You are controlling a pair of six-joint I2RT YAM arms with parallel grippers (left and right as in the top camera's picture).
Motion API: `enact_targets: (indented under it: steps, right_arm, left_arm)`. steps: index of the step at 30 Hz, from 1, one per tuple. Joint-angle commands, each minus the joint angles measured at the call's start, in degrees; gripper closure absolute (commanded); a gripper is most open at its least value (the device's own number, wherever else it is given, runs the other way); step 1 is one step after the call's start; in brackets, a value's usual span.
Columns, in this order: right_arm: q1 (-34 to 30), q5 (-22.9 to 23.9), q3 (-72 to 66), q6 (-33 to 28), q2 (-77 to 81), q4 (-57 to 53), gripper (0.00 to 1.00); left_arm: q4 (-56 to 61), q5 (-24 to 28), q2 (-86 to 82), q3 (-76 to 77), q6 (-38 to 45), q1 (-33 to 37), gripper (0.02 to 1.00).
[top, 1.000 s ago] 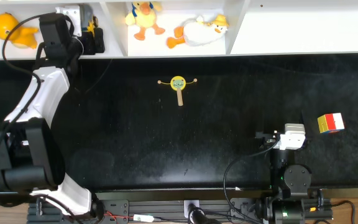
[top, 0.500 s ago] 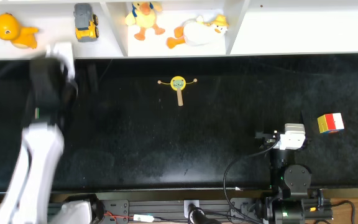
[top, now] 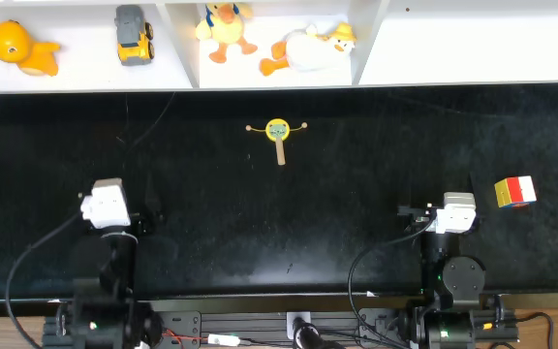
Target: Store Toys
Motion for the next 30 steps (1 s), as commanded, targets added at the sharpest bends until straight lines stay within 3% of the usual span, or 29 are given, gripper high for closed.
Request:
enact_targets:
  steps: [1,9,12,30]
  right_arm:
    - [-0.13,-0.24,-0.76,0.04,-0.39,0.33,0.005]
    - [-0.13,-0.24,-0.76,0.04,-0.39,0.33,0.005]
    - [-0.13,-0.24,-0.76,0.04,-0.39,0.33,0.005]
    - [-0.13,-0.24,-0.76,0.04,-0.39,0.33,0.007]
  left_arm:
    - [3.32,0.26,-7.34,-5.4,-0.44,-0.31,0.02]
    - [-0.48,1.84,-13.94,-5.68,-0.44,-0.35,0.02]
    - [-0.42,5.66,-13.94,-5.64,-0.44,-0.33,0.02]
    - [-0.42,5.62,-13.92,-5.64,-0.42,-0.37,0.02]
